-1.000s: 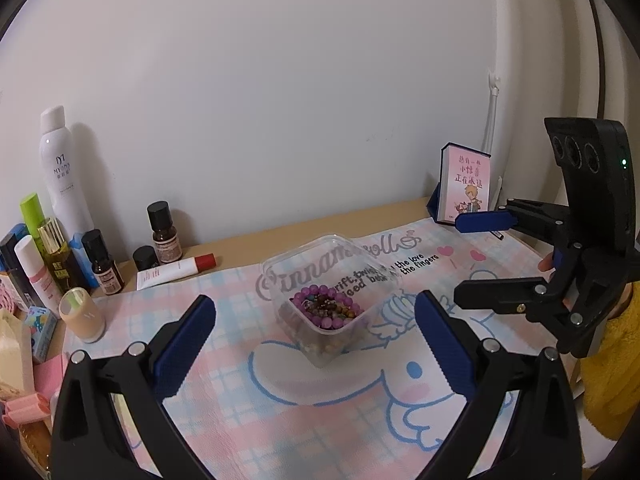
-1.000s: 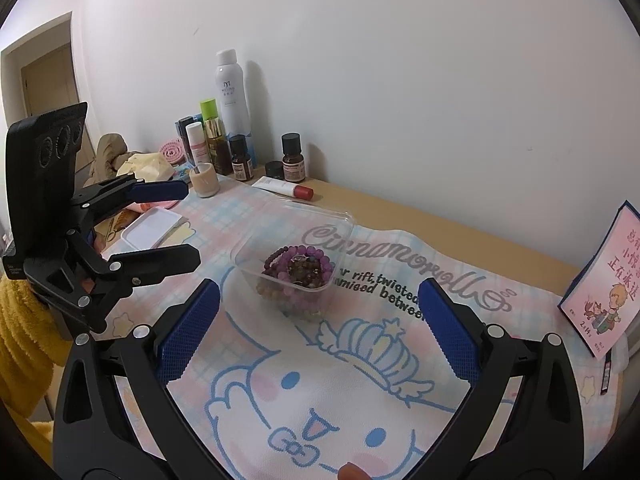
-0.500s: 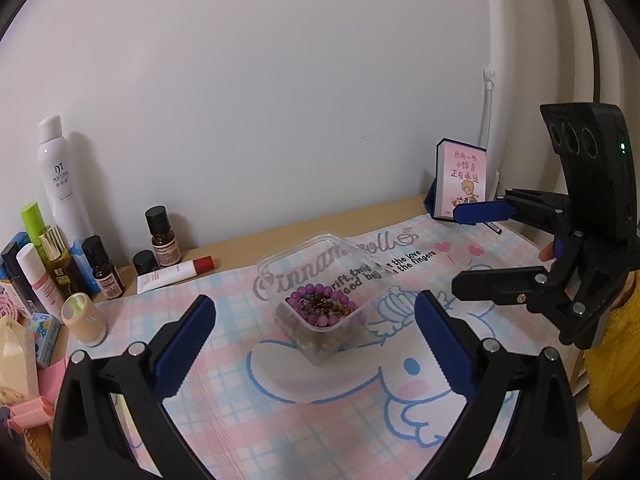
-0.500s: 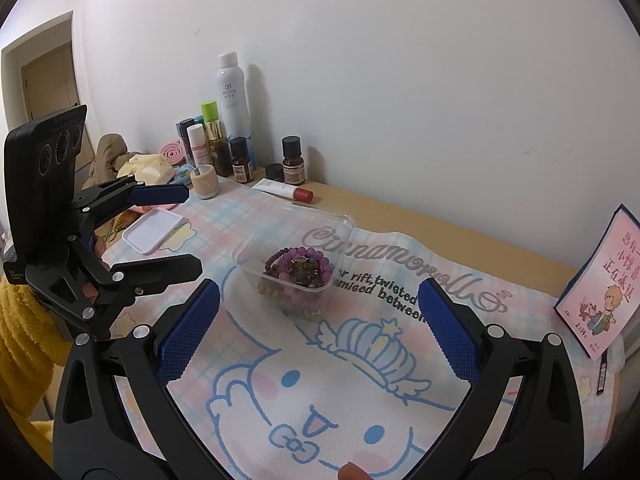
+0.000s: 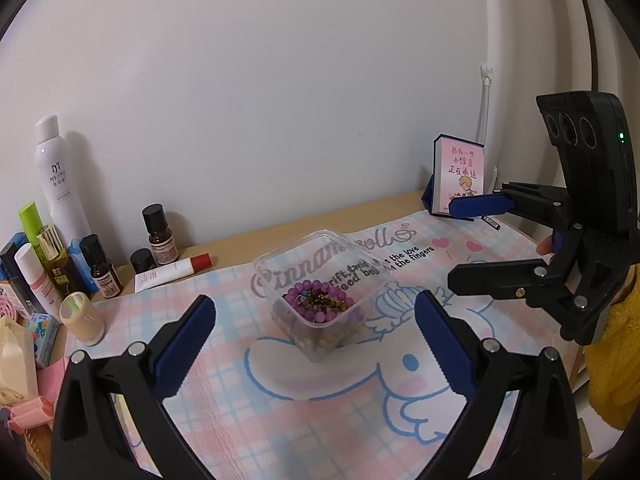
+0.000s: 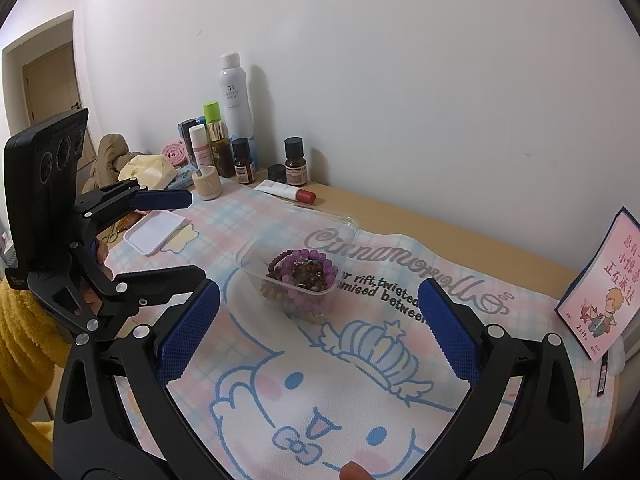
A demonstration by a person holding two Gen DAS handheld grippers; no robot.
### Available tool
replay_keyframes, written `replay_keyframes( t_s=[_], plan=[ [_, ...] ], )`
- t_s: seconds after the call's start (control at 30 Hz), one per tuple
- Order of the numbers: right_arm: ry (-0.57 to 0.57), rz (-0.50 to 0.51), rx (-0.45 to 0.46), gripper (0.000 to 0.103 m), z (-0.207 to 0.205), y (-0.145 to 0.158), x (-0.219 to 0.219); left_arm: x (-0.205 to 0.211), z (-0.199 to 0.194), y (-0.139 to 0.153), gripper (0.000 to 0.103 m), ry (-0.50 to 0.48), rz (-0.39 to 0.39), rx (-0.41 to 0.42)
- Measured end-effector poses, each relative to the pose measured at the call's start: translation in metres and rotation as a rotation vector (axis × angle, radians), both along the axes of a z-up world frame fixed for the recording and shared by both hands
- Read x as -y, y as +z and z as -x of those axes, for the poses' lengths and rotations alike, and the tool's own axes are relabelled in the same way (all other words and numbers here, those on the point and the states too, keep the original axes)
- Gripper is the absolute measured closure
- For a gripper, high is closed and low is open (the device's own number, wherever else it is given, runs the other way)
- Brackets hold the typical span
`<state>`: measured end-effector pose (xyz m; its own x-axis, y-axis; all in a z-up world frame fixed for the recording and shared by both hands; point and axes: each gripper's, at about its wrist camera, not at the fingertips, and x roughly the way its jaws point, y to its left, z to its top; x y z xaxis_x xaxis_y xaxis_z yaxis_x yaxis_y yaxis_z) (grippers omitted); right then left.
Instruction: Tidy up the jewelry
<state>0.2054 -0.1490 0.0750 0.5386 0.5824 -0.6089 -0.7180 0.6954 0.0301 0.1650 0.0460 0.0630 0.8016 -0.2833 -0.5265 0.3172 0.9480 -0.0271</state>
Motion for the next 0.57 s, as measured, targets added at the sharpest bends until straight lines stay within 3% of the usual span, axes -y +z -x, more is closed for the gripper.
replay_keyframes(
  t_s=[0.57],
  plan=[
    [0.003,-0.005,-0.003,0.008,-0.0008,0.0000,0.0027,-0.0004,-0.0015,-0.0009,0.005,0.000,0.005,-0.010]
  ],
)
